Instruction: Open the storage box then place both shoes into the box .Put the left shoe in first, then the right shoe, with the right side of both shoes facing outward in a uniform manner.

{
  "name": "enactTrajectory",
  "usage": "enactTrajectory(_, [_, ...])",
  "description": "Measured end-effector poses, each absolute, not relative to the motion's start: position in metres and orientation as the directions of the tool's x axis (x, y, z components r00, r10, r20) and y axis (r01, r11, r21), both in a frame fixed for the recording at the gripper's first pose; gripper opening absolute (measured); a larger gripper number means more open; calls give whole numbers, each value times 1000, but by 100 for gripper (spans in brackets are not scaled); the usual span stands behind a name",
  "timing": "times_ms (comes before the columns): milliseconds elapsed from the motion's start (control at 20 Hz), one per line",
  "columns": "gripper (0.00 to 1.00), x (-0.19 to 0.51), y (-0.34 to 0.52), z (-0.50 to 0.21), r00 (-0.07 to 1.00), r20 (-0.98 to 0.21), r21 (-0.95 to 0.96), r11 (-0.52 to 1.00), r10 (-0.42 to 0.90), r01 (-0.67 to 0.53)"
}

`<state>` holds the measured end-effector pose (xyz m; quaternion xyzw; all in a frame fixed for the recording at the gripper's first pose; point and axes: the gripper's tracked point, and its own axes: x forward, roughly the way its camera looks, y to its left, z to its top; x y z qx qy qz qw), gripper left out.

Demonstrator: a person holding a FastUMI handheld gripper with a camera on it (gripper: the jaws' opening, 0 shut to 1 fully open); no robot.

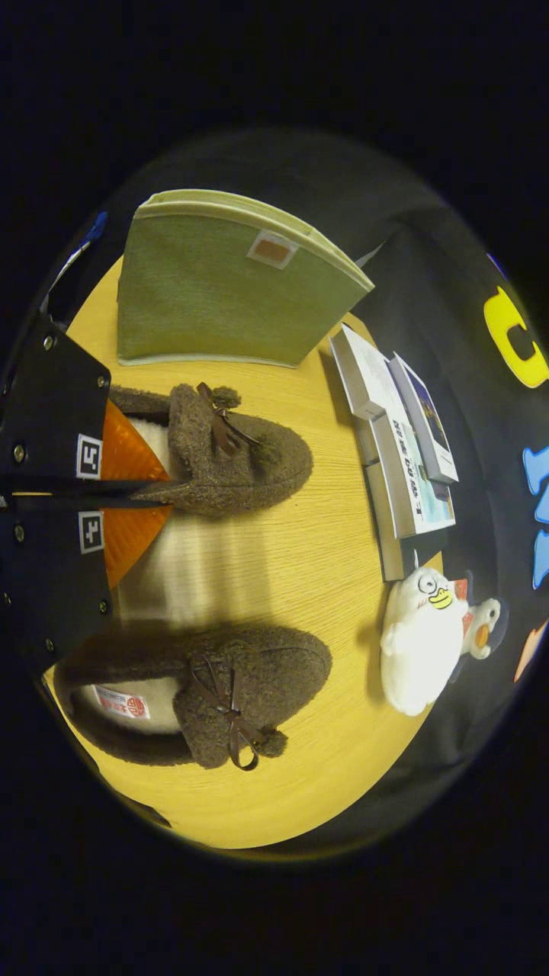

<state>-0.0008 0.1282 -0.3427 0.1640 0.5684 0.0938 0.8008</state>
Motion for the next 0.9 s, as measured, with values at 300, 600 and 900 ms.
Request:
enactTrajectory(300, [1, 13, 141, -305, 356, -843, 464, 880, 404, 101])
enactTrajectory(600, [1, 37, 161, -247, 418, -793, 518, 852, 444, 76])
enactTrajectory(900, [1, 58, 195, -190, 477, -733, 560, 828, 484, 20])
